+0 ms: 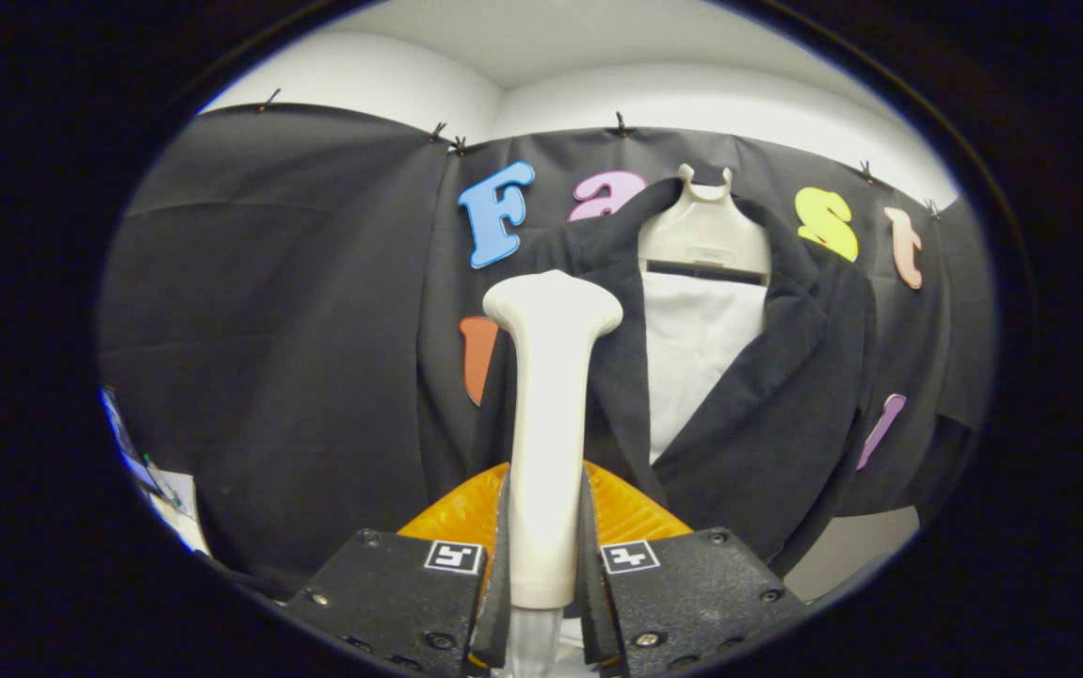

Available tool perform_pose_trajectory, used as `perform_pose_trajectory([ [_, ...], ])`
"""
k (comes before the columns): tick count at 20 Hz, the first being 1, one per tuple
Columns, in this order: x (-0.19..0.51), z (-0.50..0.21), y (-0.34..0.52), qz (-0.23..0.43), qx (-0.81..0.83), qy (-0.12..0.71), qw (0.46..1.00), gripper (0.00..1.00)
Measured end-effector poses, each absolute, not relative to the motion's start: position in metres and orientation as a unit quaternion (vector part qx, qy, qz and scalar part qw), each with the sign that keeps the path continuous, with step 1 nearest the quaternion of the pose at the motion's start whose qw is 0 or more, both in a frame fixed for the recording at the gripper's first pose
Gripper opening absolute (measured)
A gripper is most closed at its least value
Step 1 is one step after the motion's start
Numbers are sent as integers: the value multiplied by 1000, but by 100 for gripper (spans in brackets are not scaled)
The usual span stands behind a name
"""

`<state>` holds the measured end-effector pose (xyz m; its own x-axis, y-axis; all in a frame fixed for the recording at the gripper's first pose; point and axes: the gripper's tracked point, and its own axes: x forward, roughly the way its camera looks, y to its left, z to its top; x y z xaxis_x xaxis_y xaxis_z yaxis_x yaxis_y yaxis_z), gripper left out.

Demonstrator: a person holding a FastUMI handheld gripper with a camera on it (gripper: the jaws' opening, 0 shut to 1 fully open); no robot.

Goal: Iron the clothes twice with a garment steamer, once on the left side and once on the right side.

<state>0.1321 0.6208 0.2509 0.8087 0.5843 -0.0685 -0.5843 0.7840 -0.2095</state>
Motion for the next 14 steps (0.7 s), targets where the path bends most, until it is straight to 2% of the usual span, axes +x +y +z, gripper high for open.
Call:
perform_pose_trajectory([
  [14, 137, 191, 596, 295, -127, 51, 946, 33],
])
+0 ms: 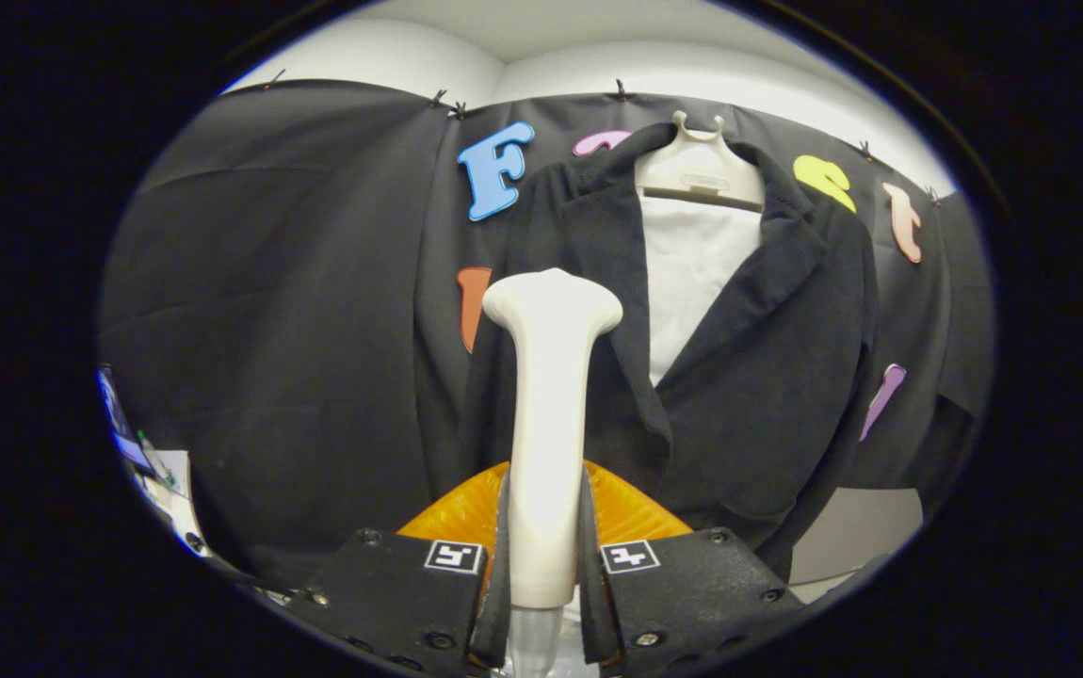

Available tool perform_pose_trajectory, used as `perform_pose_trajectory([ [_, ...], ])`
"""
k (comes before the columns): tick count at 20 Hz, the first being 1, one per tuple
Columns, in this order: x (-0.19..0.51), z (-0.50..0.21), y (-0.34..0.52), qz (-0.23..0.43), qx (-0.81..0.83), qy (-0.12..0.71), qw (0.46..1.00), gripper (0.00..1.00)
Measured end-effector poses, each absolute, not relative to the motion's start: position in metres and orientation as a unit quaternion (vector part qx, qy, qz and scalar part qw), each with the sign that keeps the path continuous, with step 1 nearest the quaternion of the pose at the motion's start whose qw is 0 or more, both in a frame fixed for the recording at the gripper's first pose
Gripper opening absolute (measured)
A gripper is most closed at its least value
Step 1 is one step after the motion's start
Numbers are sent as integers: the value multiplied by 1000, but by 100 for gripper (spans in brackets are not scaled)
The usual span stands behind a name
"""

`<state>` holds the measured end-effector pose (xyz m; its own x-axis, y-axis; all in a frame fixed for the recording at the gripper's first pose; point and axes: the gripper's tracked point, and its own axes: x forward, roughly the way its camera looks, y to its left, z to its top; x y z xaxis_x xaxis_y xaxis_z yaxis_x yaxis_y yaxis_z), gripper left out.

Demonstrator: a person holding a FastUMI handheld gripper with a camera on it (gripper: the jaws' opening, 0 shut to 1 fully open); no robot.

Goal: Iron the clothes twice with a garment steamer, once on the left side and once on the right side.

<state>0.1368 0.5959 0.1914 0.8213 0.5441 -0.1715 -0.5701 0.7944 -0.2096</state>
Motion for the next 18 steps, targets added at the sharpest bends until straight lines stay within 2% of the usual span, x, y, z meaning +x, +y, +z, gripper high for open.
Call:
perform_pose_trajectory([
  [18, 133, 125, 562, 287, -127, 120, 942, 33],
])
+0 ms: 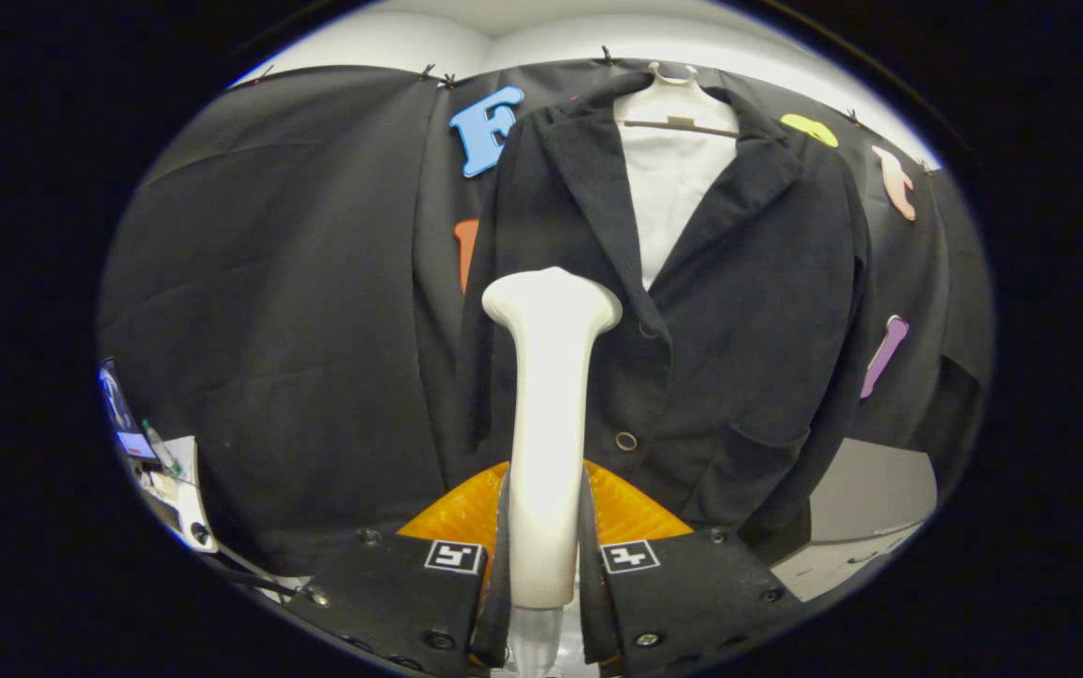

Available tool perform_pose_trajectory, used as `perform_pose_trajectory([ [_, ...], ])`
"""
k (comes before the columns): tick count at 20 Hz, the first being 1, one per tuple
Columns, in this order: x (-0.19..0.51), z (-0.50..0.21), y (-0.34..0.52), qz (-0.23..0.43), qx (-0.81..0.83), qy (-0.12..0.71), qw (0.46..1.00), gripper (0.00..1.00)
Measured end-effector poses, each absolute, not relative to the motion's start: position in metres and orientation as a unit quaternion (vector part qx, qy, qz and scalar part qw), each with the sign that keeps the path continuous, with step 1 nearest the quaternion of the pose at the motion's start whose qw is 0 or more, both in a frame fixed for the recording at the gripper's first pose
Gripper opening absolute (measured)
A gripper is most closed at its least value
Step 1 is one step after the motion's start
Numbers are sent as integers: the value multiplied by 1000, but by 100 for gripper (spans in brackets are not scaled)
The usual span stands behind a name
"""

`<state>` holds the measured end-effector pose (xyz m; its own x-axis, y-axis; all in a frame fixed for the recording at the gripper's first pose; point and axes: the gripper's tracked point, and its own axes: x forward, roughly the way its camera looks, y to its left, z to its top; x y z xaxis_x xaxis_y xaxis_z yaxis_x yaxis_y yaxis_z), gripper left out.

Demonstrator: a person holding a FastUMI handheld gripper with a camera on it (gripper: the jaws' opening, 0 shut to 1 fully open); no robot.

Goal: Iron the clothes twice with a garment steamer, once on the left side and once on the right side.

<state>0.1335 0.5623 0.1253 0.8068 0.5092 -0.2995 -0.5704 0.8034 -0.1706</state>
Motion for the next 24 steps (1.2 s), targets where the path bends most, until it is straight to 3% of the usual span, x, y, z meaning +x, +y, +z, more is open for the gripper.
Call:
perform_pose_trajectory([
  [24, 144, 26, 539, 285, -152, 204, 924, 33],
])
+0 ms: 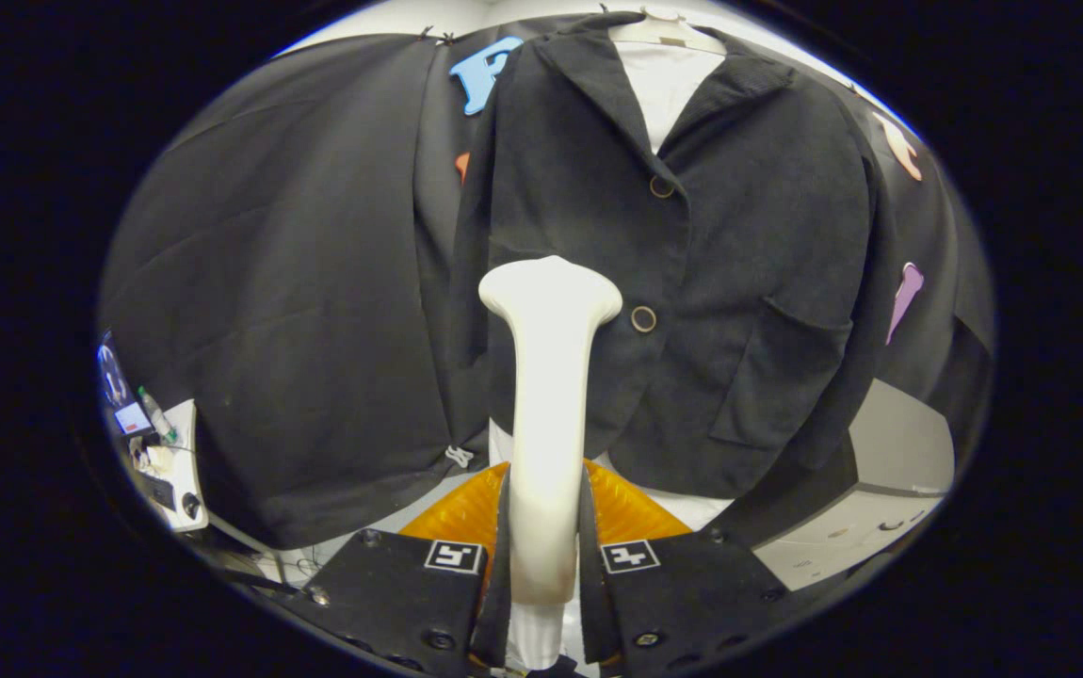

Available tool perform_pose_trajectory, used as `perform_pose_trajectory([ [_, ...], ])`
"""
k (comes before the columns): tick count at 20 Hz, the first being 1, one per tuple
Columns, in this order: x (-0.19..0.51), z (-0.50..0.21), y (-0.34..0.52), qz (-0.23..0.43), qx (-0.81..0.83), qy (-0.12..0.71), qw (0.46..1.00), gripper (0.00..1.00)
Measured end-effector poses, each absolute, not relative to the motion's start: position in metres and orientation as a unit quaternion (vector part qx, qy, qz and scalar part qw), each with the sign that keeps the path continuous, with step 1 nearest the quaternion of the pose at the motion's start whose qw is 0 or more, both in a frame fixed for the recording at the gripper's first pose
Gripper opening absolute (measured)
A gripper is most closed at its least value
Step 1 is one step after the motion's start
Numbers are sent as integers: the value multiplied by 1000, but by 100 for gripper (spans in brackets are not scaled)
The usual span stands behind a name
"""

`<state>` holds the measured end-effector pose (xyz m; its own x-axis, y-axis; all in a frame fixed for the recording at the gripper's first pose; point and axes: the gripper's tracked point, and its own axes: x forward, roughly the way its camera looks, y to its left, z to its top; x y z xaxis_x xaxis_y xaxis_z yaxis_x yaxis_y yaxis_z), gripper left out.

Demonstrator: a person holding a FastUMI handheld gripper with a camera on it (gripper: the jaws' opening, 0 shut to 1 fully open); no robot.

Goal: Iron the clothes twice with a garment steamer, once on the left side and once on the right side.

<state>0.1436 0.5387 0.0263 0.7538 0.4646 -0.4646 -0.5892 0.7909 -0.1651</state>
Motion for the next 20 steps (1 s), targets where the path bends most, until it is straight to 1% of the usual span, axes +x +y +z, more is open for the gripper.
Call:
perform_pose_trajectory([
  [10, 145, -8, 535, 282, -156, 239, 916, 33],
  [20, 146, 0, 533, 268, -144, 250, 919, 33],
])
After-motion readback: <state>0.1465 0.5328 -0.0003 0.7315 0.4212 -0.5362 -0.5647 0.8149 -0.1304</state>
